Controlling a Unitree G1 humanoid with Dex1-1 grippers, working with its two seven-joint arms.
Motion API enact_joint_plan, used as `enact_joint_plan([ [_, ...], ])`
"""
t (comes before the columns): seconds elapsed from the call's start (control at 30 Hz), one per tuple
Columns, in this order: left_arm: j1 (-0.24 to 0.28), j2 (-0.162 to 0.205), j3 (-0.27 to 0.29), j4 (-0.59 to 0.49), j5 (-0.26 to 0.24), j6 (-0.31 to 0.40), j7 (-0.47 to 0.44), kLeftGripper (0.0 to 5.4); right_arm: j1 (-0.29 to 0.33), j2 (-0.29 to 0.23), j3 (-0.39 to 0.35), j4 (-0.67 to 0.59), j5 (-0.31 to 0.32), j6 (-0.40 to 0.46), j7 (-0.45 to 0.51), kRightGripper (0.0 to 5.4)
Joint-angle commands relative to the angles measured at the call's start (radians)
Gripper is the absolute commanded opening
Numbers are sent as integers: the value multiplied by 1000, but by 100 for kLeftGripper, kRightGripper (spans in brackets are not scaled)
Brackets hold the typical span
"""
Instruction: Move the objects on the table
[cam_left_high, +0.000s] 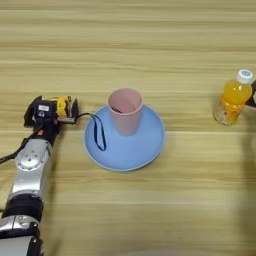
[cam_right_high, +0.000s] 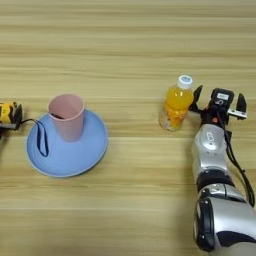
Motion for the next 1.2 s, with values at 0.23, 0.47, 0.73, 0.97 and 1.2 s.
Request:
enact_joint_plan([
  [0.23, -30, 9, 1, 77, 6, 18, -1, 539, -17, -7, -1, 9, 4, -7, 2, 540],
  [0.47, -37, 7, -3, 117, 7, 31, -4, 539, -17, -7, -1, 8, 4, -7, 2, 540],
  [0.73, -47, -3, -7, 148, 2, 11, -16, 523, -15, -7, -1, 7, 4, -8, 3, 540],
  [0.97, -74, -23, -13, 181, -2, -18, -30, 468, -15, -10, -2, 10, 4, -8, 5, 540],
  [1.2, -101, -40, -31, 200, 7, -31, -26, 403, -15, -10, -3, 11, 5, -9, 6, 540],
])
